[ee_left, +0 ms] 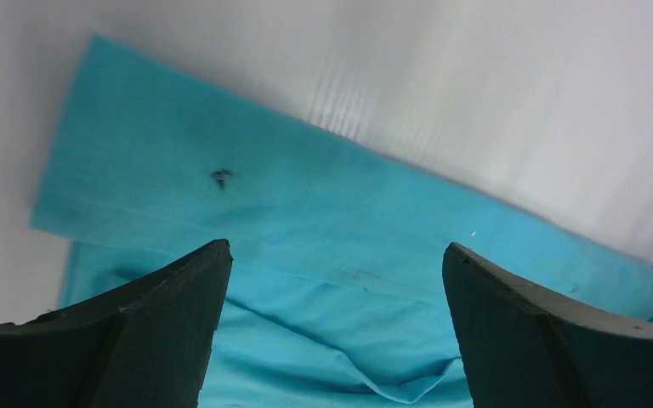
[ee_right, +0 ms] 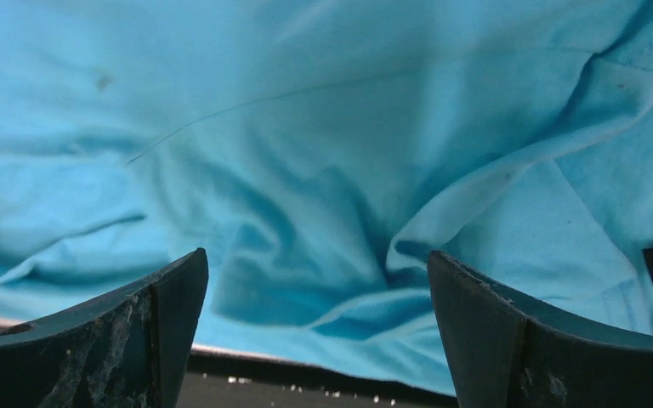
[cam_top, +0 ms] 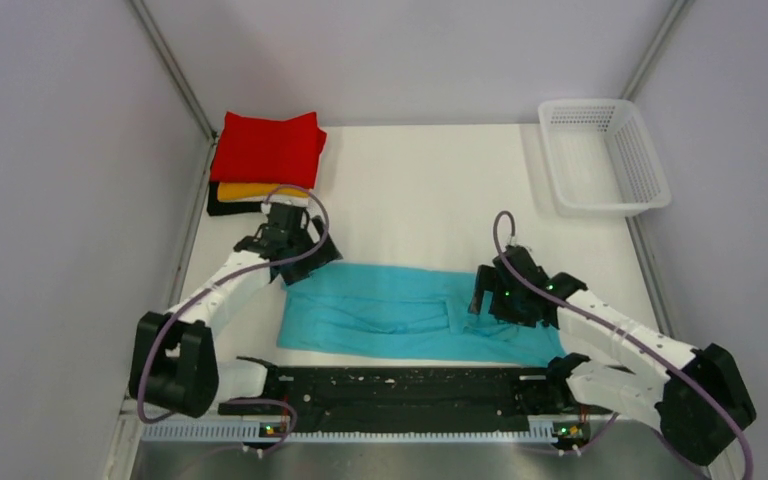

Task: Fold and stack the t-shirts
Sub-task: Fold the other side of the tshirt into a rectangle, then rotate the tshirt 90 degrees

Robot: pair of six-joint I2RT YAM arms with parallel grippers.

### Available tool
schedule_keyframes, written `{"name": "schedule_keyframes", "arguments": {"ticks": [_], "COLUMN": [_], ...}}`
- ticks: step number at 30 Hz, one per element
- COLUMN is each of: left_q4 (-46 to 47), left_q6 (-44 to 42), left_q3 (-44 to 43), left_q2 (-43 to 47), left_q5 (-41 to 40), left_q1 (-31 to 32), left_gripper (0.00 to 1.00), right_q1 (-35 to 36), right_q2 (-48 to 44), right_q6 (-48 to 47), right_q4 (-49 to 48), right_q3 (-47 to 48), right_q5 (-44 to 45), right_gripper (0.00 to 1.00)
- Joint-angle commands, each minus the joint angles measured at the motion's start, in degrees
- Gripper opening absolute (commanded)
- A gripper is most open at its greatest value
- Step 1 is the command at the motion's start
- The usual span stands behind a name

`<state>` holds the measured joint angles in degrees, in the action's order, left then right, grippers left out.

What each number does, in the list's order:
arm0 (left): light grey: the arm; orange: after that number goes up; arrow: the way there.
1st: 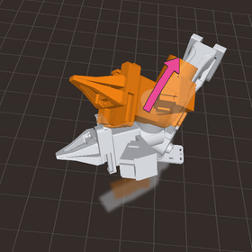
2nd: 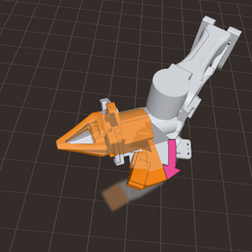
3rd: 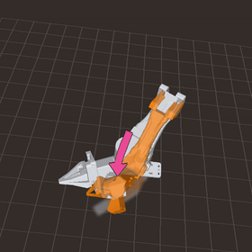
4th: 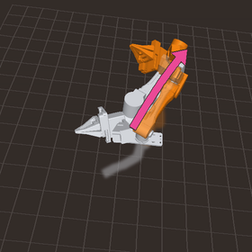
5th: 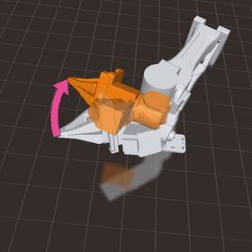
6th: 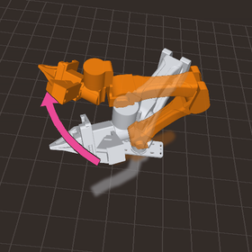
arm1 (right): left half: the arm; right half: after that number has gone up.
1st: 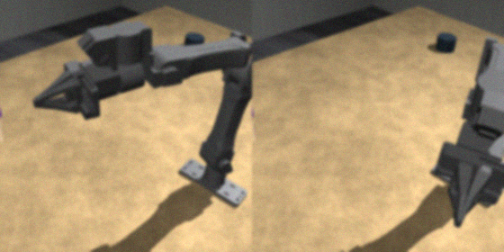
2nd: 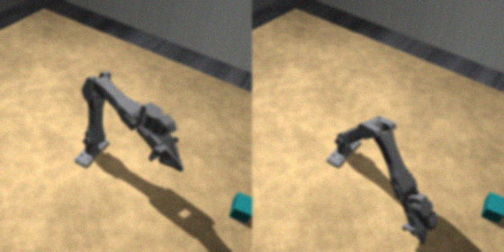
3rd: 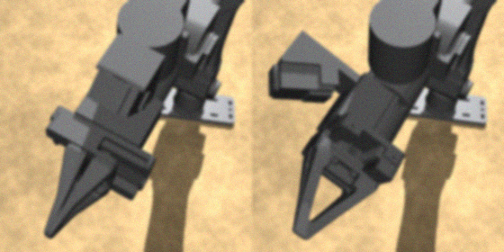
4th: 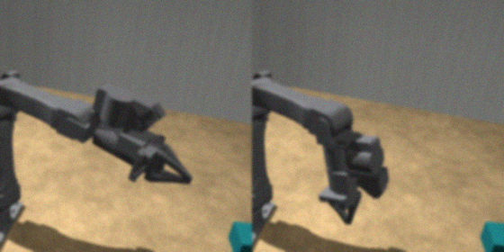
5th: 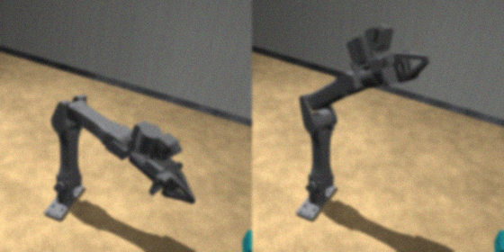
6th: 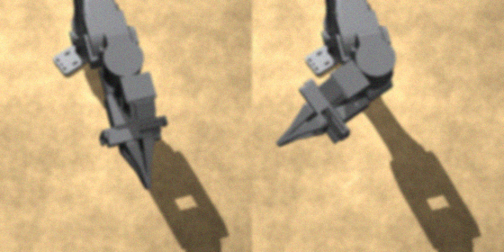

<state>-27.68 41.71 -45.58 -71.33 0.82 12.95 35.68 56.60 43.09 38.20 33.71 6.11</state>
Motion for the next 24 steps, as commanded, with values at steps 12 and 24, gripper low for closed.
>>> {"name": "schedule_keyframes", "arguments": {"ticks": [12,24], "left_q4": [8.11,19.17], "left_q6": [9.2,36.34], "left_q3": [10.15,25.89], "left_q2": [-5.94,11.42], "left_q5": [5.97,0.06], "left_q1": [10.25,34.03], "left_gripper": [0.99,0.99], "right_q1": [-20.55,-21.09], "right_q2": [35.11,80.79], "right_q6": [-6.68,-13.63], "right_q4": [-34.21,-25.89], "right_q3": [10.83,69.75], "right_q5": [-10.11,-31.23], "right_gripper": [0.99,0.99]}}
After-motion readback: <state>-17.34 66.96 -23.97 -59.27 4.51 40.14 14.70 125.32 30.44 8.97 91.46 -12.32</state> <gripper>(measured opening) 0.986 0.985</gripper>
